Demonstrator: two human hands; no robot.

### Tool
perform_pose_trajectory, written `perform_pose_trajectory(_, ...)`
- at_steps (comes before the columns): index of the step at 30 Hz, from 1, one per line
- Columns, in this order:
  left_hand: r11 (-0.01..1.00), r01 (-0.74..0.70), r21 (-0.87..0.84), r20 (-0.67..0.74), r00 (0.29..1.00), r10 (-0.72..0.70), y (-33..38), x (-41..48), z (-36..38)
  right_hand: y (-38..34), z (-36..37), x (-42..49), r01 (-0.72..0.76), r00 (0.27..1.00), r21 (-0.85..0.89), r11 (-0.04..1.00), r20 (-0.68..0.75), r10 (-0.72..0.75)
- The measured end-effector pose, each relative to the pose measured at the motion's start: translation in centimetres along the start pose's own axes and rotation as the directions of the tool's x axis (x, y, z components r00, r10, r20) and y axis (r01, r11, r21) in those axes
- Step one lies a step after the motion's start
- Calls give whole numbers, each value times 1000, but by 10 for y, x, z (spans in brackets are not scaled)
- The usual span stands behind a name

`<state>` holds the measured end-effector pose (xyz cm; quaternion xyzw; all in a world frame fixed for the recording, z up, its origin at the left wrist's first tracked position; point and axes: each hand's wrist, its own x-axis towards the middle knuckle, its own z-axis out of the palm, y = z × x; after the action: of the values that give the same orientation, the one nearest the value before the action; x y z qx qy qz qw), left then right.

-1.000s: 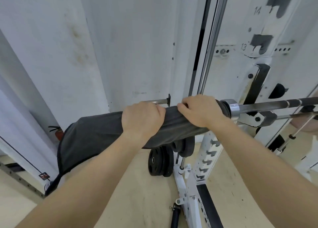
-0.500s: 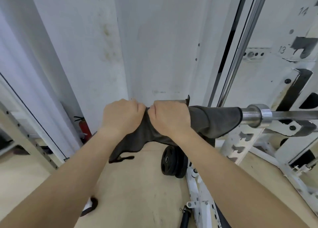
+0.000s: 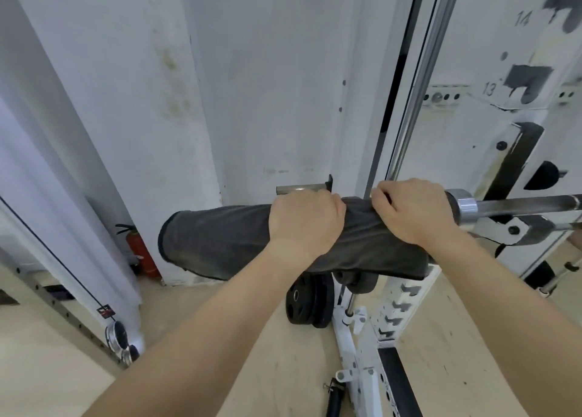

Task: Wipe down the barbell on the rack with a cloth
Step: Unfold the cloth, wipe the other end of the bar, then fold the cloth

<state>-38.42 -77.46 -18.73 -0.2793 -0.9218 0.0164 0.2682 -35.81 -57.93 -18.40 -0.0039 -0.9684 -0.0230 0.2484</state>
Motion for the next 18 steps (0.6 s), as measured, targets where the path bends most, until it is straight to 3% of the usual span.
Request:
perform_pose_trajectory(2,988,18,-151,226,974,17,1,26,8,0,12,-18,19,992,-2,1000,-123,-19)
perform_pose_trajectory(4,957,107,-271,507,861,47,-9,49,15,-10,22,-23,-47,975,17,999,-218,50)
perform_pose_trajectory(6,942,145,-304,588,806,66,-17,57,18,-26,24,-21,-96,958,41,995,-266,103)
perform_pose_trajectory(8,956,122,-268,514,857,35,-18,45,17,-46,24,-18,-61,967,28,998,-246,66)
perform_pose_trajectory(11,997,42,-70,165,986,-30,-18,12,3,-73,12,-6,-12,993,15,1000,-117,14)
perform_pose_trajectory(14,986,160,-45,-7,987,-161,-39,-16,3,-80,3,12,28,997,71,997,68,-32)
perform_pose_trajectory(16,985,168,-38,-29,985,-169,-58,-28,8,-83,-5,23,7,977,121,993,209,-32)
perform_pose_trajectory(18,983,178,-50,-75,980,-182,-73,-40,10,-94,-8,28,9,968,143,990,249,-44)
